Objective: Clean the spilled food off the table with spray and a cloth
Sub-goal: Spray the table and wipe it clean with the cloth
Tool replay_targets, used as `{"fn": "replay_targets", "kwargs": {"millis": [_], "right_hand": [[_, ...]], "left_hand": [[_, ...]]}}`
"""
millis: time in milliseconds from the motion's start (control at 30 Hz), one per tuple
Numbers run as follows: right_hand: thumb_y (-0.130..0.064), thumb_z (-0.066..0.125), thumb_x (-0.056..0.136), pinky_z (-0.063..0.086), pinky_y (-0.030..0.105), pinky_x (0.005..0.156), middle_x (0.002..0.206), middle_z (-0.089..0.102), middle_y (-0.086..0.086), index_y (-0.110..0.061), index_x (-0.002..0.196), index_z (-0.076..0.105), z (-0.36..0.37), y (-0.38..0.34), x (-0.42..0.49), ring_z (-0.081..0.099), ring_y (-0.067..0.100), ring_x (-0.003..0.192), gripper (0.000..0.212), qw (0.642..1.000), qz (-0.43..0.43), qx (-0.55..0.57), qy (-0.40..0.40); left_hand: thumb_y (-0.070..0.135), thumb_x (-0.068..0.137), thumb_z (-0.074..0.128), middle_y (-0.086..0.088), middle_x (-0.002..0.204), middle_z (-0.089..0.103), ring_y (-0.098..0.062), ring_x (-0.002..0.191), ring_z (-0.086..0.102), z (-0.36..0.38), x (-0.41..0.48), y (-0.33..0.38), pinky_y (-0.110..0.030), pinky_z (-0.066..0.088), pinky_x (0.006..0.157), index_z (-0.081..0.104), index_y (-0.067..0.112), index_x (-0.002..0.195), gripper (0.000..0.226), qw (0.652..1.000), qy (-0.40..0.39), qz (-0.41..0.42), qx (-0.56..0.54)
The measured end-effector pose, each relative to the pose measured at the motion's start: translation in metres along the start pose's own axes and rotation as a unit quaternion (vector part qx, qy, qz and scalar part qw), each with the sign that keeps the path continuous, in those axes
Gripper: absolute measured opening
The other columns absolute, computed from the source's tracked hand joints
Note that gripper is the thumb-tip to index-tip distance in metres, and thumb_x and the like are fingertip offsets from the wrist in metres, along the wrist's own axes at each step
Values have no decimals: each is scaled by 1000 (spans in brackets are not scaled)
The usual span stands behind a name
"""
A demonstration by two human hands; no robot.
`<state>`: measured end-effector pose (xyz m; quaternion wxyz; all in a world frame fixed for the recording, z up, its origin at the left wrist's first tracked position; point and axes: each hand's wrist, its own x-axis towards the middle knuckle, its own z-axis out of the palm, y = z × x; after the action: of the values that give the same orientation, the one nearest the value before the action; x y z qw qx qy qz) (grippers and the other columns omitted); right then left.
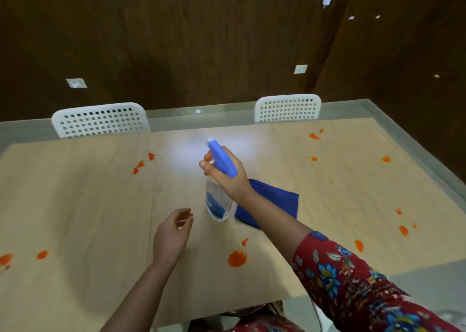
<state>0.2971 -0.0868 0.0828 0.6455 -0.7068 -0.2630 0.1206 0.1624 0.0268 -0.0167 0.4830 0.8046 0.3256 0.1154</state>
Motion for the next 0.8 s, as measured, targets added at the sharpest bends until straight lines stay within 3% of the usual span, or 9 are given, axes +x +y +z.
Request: {"fn": "replay_targets", "kwargs": {"millis": [167,300,367,433,500,567,633,700,800], "right_hand": [[-29,74,84,49,37,98,115,61,-5,-17,126,53,-15,6,3,58,16,109,48,992,69,-40,-100],[-47,67,85,39,25,106,139,47,-15,-36,143,33,-61,46,-30,42,0,129,69,980,64,-149,-113],[-50,64,84,40,29,106,141,47,-13,-34,142,38,-100,78,-57,42,3,130,65,941,86,-306,-119],[-51,64,82,40,30,105,140,47,-11,-29,136,49,-137,113,-89,43,8,129,60,866,103,-460,-170],[-46,63,81,43,32,101,135,54,-10,-29,122,62,-154,137,-109,49,11,125,45,832,45,-524,-177],[-35,63,81,47,33,91,119,64,-9,-26,98,69,-153,146,-110,59,15,111,21,836,6,-528,-146],[-30,60,80,45,29,85,105,67,-8,-23,86,65,-151,148,-96,62,15,99,11,843,12,-522,-130],[-27,58,80,45,27,82,104,67,-8,-19,83,59,-153,139,-81,61,10,96,9,899,78,-418,-104],[-20,56,84,41,26,70,90,67,-1,-13,83,59,-181,120,-61,56,7,79,8,959,169,-222,-52]], "left_hand": [[29,91,63,16,98,69,2,86,63,19,-13,3,-16,45,70,68,27,105,16,996,-61,19,59],[29,93,60,14,101,68,-2,89,63,36,-19,11,-21,50,76,67,26,107,17,990,-97,30,99],[29,92,60,14,100,69,-2,89,63,42,-20,13,-24,52,80,67,28,107,16,988,-110,32,105],[28,92,61,16,99,68,0,90,63,52,-21,15,-25,52,84,67,29,107,17,984,-137,31,108],[26,91,61,17,98,68,2,91,63,64,-23,18,-24,52,86,67,31,108,18,979,-173,25,103],[24,91,61,17,98,69,3,91,63,76,-24,25,-25,52,87,67,32,105,17,975,-199,25,92],[20,92,61,15,97,69,3,89,63,91,-23,38,-23,54,82,66,31,104,17,976,-206,27,66],[17,93,60,13,97,69,0,89,63,102,-22,53,-15,53,71,65,29,104,17,979,-200,25,27],[12,93,59,16,93,70,1,88,63,117,-12,75,-10,49,75,62,29,109,23,984,-160,77,0]]}}
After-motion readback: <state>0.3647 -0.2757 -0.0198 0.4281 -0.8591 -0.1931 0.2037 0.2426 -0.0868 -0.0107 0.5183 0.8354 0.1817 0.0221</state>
